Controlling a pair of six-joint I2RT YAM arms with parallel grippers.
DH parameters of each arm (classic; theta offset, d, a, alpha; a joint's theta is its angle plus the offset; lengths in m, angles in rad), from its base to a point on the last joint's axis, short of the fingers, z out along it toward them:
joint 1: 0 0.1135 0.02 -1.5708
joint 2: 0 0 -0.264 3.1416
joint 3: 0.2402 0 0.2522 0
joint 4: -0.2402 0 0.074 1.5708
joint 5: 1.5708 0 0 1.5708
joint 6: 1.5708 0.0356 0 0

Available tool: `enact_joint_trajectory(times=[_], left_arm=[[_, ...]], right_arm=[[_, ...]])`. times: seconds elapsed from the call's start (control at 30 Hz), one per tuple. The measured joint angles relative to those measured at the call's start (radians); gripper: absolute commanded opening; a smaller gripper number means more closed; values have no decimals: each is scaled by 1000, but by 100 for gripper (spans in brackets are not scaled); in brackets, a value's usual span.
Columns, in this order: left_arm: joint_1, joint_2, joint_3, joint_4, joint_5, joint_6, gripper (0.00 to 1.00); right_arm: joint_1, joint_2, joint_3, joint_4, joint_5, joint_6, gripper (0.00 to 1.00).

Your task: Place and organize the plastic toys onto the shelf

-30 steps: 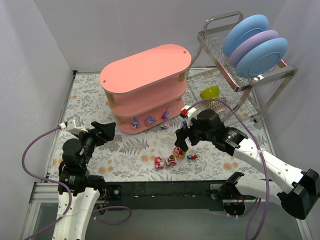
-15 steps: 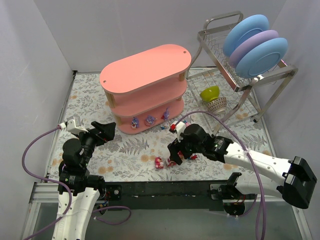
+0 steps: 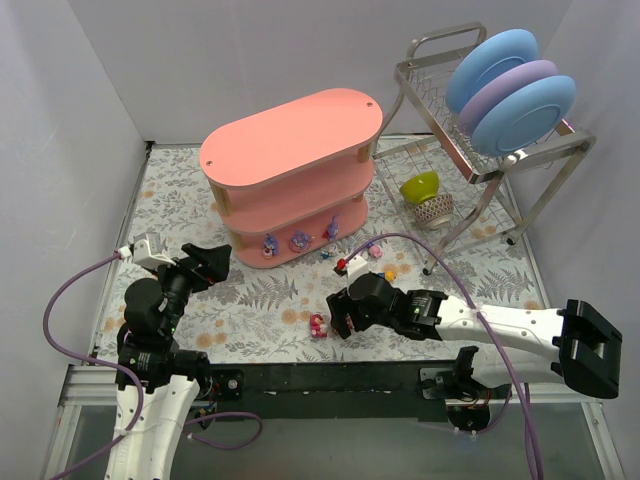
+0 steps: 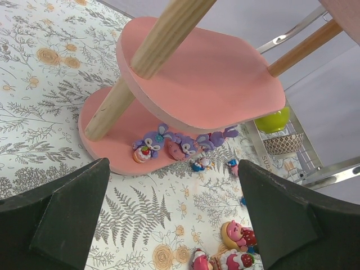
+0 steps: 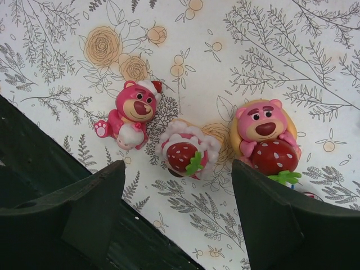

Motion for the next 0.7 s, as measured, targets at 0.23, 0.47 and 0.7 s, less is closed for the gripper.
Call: enact_joint_trajectory(times=[0.23,0.47,0.7], left_arm=[[0,30,21,-12,31,0,98],[0,247,249,-118,119,-16,98],[0,335,369,-195,262,-77,98]], right_arm=[[26,15,0,2,75,34,83],[20,0,13,-21,150,16,85],[-63,-39,34,-28,163,-32,85]])
